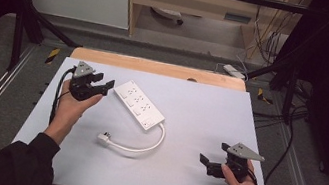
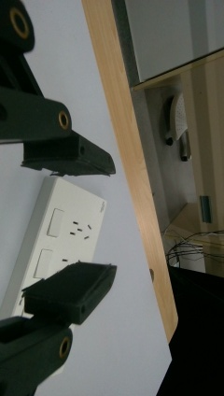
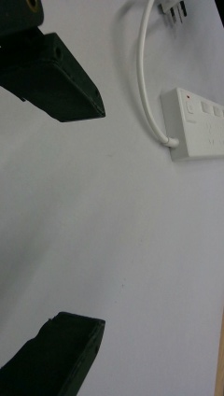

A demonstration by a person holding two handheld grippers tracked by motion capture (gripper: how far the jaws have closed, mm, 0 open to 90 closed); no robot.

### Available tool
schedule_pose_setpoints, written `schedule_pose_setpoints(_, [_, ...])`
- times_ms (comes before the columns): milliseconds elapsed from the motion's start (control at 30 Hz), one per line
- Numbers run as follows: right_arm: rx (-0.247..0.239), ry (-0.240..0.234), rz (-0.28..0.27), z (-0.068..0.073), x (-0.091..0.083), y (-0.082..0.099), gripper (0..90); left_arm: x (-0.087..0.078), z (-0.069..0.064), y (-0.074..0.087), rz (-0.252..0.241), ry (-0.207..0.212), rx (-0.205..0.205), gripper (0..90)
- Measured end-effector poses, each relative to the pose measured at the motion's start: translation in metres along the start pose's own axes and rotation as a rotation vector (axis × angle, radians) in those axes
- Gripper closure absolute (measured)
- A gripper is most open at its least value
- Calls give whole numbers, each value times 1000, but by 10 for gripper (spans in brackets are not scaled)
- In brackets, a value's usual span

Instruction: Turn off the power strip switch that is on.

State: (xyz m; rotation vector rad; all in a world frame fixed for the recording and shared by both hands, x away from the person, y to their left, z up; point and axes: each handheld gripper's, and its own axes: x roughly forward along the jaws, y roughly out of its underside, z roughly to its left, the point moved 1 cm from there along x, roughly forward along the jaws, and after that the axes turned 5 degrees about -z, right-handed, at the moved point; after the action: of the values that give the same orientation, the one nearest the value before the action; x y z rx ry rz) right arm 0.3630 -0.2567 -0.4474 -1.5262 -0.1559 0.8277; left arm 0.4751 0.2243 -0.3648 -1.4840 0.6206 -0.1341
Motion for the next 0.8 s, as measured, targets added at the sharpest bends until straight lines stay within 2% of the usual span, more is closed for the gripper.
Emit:
schedule_pose_setpoints(433, [-5,1,4,0,1,0,21,-15,-8,-8,-39,27,-43,95])
schedule_pose_setpoints(600, [-6,-1,2,0,1,0,21,-26,-12,-10,-60,54,-31,60])
schedule_pose_setpoints(800, [-6,-2,2,0,1,0,21,-39,-17,-9,-77,61,-24,57])
